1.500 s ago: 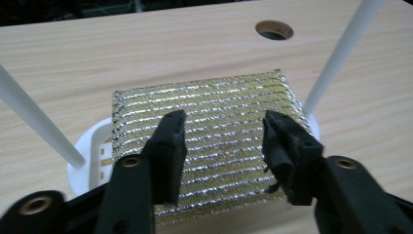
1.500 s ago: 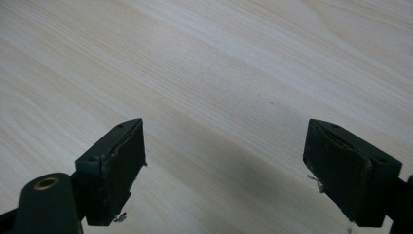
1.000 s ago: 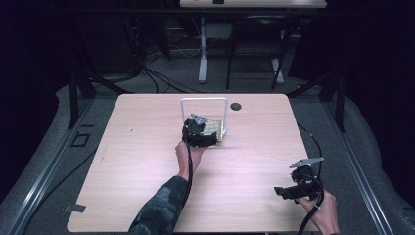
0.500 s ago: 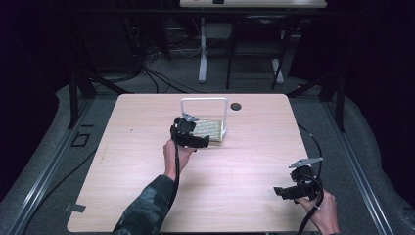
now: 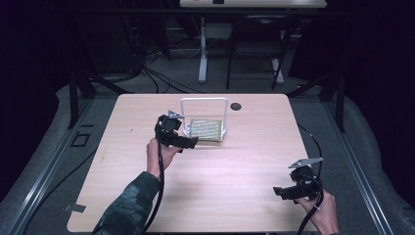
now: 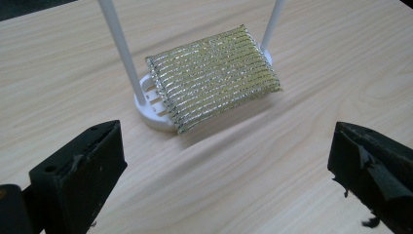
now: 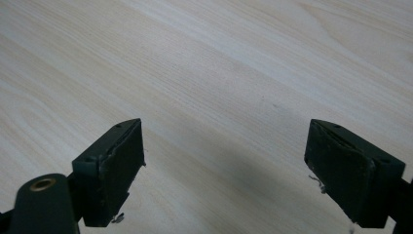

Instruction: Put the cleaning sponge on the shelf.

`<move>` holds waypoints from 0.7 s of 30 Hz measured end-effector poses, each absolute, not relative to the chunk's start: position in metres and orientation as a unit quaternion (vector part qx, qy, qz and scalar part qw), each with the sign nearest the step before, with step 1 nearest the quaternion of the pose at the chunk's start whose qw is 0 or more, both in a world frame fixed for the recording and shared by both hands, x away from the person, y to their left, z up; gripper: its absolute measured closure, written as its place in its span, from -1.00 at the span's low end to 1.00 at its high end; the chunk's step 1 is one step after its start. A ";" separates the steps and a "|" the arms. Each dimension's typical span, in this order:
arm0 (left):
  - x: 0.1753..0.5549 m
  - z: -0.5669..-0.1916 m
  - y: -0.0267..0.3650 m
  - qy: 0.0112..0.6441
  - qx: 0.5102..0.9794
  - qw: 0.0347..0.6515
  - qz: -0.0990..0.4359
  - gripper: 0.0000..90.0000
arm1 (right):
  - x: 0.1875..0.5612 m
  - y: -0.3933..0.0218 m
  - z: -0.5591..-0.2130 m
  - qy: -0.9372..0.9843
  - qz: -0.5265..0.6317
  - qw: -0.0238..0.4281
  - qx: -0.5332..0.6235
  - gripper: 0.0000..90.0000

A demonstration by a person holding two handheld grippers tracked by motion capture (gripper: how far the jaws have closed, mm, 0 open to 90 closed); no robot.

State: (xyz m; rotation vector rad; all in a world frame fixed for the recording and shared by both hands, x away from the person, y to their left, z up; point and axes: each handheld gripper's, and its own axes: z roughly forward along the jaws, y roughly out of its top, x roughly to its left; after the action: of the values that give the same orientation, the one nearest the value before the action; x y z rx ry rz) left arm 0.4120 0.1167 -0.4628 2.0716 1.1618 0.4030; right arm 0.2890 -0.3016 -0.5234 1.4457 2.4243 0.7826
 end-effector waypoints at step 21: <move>0.349 -0.456 0.194 0.454 0.808 0.327 0.186 -1.00 | 0.285 -0.301 -0.521 0.823 0.264 0.118 0.489 -0.69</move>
State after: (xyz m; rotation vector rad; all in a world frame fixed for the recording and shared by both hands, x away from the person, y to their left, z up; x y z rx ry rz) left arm 0.3486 0.1944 -0.4562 2.1164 1.1896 0.4881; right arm 0.2851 -0.3010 -0.5205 1.4302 2.4069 0.7732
